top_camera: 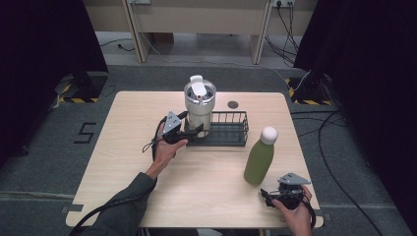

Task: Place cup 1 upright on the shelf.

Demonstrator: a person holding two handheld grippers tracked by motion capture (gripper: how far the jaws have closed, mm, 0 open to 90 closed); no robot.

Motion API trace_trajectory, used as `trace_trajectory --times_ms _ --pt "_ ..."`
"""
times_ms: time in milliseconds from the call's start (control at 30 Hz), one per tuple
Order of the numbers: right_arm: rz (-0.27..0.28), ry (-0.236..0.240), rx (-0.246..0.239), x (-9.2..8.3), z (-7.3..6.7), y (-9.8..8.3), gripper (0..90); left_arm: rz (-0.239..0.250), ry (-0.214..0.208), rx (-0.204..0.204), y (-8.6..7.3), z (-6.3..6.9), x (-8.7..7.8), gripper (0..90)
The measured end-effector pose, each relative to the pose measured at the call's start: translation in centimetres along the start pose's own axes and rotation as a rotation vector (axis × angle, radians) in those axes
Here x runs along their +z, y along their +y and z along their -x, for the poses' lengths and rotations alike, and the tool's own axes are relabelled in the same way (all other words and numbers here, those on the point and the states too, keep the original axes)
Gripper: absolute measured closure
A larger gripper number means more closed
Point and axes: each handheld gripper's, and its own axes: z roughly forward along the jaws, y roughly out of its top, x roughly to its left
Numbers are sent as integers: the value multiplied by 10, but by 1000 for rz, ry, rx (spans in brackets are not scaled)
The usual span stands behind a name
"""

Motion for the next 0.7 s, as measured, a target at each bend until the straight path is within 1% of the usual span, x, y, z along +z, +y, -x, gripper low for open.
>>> trace_trajectory --times_ms 267,300,333,367,433,600,700 --pt "0 1 -1 0 0 0 93 2 -4 11 2 -1 -13 143" --pt "0 1 -1 0 0 0 93 13 3 41 3 -3 -14 143" --pt "0 1 -1 0 0 0 94 13 2 42 3 -3 -16 143" --pt "0 2 -1 0 0 0 94 10 -4 31 4 -3 -17 143" --pt "0 1 -1 0 0 0 94 3 -14 29 4 -4 -20 143" --pt "0 2 -1 0 0 0 93 -2 -19 6 6 -3 -29 144" --pt "0 1 -1 0 0 0 94 -10 -25 5 6 -2 -35 144"
